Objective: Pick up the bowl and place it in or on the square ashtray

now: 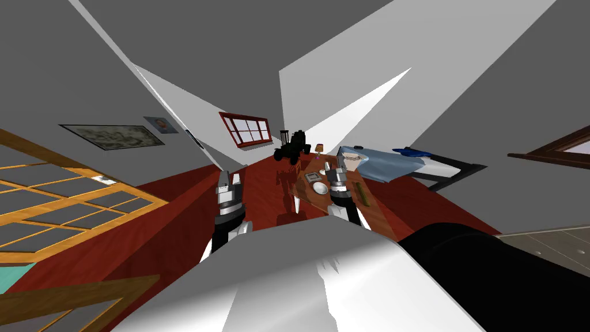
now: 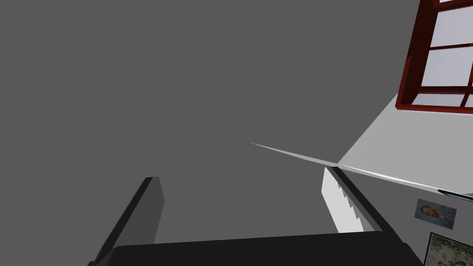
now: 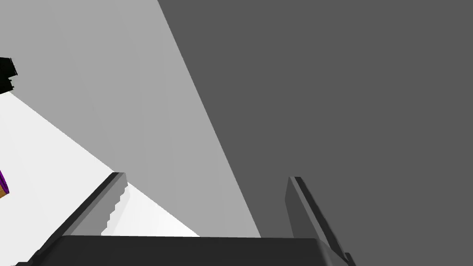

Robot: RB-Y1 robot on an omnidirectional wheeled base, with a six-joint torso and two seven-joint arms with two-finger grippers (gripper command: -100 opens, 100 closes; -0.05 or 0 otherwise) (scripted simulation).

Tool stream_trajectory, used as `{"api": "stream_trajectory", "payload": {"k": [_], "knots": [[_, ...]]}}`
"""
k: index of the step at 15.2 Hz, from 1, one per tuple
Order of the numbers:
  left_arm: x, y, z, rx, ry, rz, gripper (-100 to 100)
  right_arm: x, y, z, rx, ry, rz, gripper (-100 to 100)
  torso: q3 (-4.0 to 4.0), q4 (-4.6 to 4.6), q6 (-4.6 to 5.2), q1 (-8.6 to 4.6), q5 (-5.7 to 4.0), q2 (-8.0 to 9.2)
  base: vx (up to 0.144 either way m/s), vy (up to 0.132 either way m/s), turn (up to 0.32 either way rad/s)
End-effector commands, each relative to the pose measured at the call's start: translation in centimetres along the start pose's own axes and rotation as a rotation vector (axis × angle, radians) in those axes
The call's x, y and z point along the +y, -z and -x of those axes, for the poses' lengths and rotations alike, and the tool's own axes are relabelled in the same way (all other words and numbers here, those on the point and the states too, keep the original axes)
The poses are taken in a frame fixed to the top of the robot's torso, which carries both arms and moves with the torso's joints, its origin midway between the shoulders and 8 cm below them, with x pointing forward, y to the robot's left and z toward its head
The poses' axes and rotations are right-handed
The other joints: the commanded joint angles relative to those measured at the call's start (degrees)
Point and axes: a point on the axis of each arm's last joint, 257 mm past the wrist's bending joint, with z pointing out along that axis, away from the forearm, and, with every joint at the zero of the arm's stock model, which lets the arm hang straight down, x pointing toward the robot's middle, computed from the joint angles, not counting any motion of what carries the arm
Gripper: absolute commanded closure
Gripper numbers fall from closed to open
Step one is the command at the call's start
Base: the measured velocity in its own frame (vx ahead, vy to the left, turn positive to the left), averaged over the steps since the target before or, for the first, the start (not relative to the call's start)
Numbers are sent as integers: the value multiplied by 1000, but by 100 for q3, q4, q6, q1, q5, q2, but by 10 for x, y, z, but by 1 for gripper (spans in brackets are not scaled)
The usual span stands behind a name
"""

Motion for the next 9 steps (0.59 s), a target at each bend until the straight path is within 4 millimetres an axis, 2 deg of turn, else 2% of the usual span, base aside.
{"api": "stream_trajectory", "payload": {"k": [1, 5, 6, 7, 8, 9], "knots": [[0, 0, 0, 0, 0, 0, 0, -5, 2, -4, 31, 22, -19, -100, 0, 0, 0, 0, 0, 0, -7, 7, 24], [0, 0, 0, 0, 0, 0, 0, -26, 9, -13, 117, 95, -87, -100, 6, 2, -1, 13, 3, 10, -25, 35, 51], [0, 0, 0, 0, 0, 0, 0, -26, 9, -13, 117, 95, -87, -100, 6, 2, -1, 14, 3, 11, -19, 37, 41], [0, 0, 0, 0, 0, 0, 0, -36, 14, -16, 153, 129, -118, -100, 6, 2, -1, 14, 3, 10, -22, 41, 59], [0, 0, 0, 0, 0, 0, 0, -36, 14, -16, 153, 129, -118, -100, 6, 2, -1, 15, 3, 10, -22, 40, 61], [0, 0, 0, 0, 0, 0, 0, -48, 19, -19, 188, 165, -153, -100, 6, 2, -1, 16, 3, 10, -20, 43, 84]]}}
